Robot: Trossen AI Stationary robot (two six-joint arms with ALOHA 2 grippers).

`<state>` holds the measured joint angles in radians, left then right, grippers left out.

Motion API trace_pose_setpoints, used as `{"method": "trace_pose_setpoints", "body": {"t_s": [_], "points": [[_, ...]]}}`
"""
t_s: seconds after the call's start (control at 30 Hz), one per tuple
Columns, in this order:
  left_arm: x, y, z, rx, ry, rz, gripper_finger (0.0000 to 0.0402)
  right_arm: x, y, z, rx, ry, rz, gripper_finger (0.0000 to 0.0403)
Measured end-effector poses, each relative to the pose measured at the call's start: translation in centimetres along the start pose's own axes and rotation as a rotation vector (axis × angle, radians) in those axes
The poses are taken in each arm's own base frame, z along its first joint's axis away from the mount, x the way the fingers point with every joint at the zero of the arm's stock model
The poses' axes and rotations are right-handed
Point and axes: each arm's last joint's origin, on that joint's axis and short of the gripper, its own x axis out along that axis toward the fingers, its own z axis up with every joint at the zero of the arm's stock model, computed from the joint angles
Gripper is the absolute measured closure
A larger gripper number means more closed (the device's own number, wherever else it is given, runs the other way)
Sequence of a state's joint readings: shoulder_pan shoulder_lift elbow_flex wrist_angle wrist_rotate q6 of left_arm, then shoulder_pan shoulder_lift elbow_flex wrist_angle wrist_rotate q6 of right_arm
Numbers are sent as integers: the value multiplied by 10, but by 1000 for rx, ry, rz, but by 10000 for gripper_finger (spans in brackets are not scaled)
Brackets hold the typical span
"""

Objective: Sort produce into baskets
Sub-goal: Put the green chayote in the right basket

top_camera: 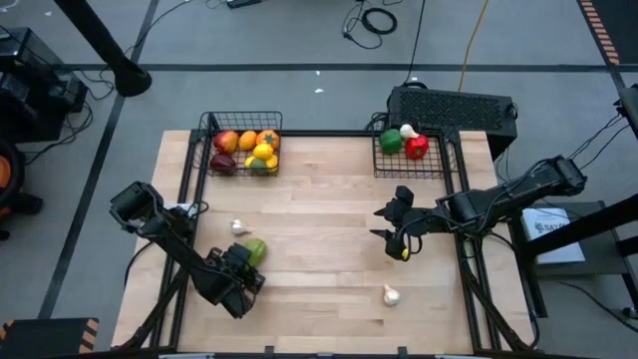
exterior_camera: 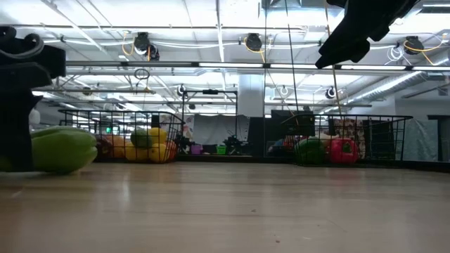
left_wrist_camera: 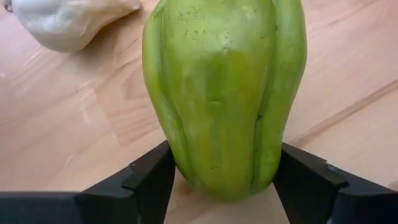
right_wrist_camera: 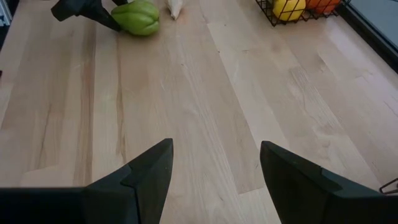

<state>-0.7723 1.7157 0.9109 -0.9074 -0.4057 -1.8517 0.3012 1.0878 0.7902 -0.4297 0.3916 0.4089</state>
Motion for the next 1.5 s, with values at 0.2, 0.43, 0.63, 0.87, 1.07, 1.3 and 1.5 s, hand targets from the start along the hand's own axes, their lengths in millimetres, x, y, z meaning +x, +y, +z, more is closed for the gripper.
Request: {"method": "trace_pose_setpoints", "body": {"t_s": [0.2, 0.43, 0.63, 0.87, 1.07, 1.3, 1.5], "points": [[-6, -6, 3, 49, -45, -37, 153, 0, 0, 0, 1, 0, 0, 170], [-11, -12, 9, 69, -128, -60, 153, 0, 0, 1, 3, -8, 4, 170], [-15, -30, 42, 128, -206, -65, 153, -1, 6, 5, 18, -39, 92, 170], [-33, -64, 117, 294, -313, -91, 153, -15, 25, 27, -27, -285, 302, 170], [-45, -88, 190, 410, -477, -197, 153, -25, 42, 28, -191, -386, 386, 170], [-41, -88, 263, 484, -666, -296, 153, -35, 57, 19, -336, -403, 444, 170], [-28, -79, 318, 499, -848, -367, 153, -39, 61, 23, -385, -471, 447, 170]]}}
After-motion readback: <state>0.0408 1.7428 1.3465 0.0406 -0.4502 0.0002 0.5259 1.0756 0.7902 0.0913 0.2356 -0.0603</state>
